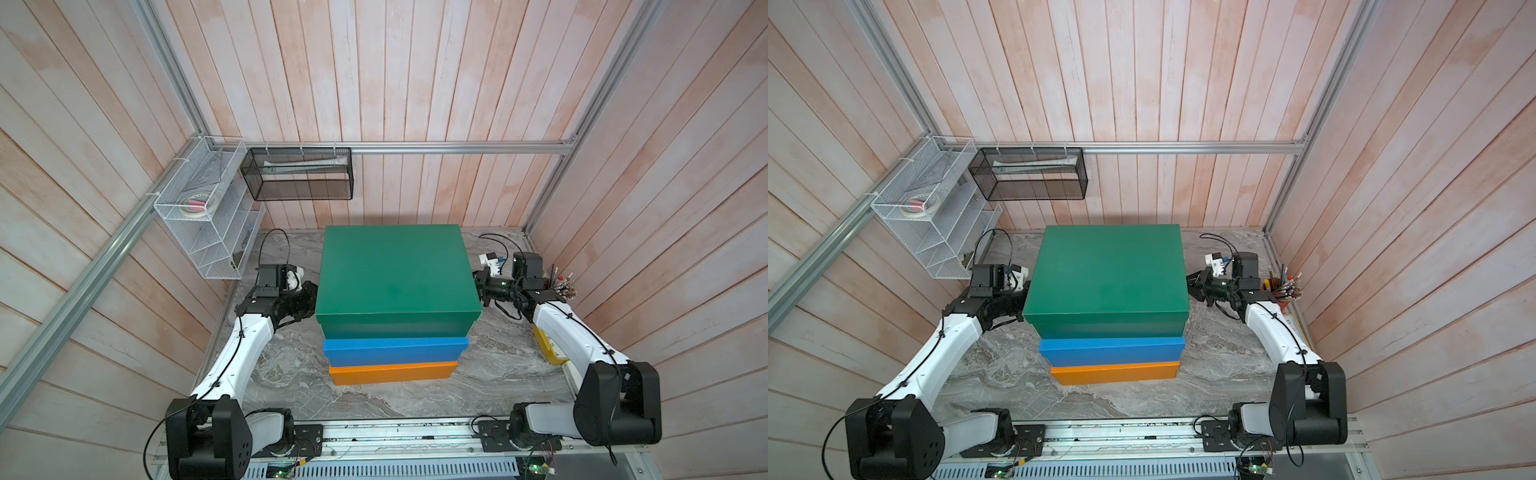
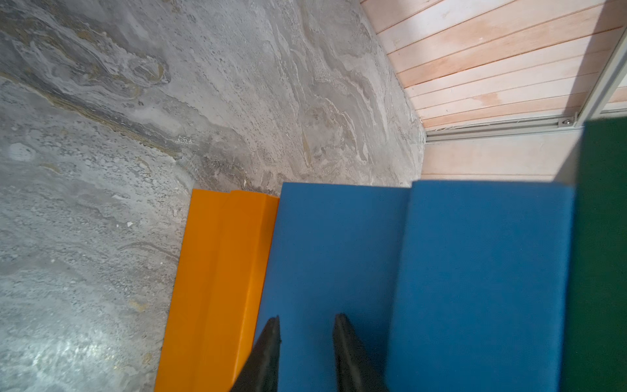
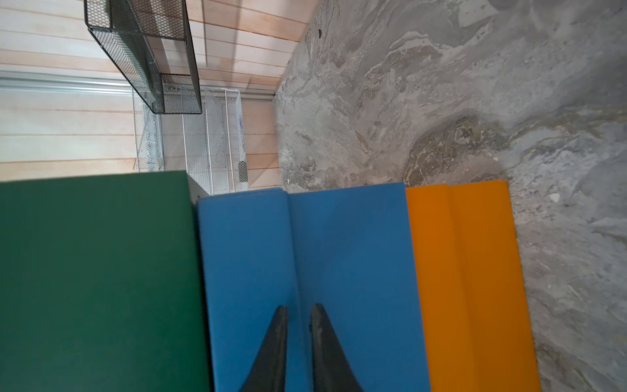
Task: Stack the shoeboxes
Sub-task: Adjust the shoeboxes in the shoebox.
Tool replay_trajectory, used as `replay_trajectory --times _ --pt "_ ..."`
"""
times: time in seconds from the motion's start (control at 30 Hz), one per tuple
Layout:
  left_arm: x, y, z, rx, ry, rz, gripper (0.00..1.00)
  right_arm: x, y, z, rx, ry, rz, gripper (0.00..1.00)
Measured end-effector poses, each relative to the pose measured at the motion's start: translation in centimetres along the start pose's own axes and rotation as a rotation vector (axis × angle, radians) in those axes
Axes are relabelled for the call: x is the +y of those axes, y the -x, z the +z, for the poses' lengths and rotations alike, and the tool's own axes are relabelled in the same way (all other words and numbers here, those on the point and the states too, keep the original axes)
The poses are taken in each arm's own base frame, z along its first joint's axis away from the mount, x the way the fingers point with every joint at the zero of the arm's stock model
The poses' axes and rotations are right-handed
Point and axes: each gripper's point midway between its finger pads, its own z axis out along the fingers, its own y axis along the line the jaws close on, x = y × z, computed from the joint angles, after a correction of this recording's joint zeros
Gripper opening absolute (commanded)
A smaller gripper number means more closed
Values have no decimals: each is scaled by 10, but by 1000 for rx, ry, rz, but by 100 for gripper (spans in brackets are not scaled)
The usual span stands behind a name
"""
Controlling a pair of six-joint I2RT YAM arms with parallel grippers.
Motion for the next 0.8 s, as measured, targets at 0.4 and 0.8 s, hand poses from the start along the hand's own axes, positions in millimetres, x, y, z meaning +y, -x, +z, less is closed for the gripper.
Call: replay_trajectory --times 0.4,0.8 --pt "10 17 -18 -50 31 -7 54 5 4 -2 30 21 -55 43" --pt "-13 63 -67 -204 116 117 68 9 33 -26 -56 -43 -127 68"
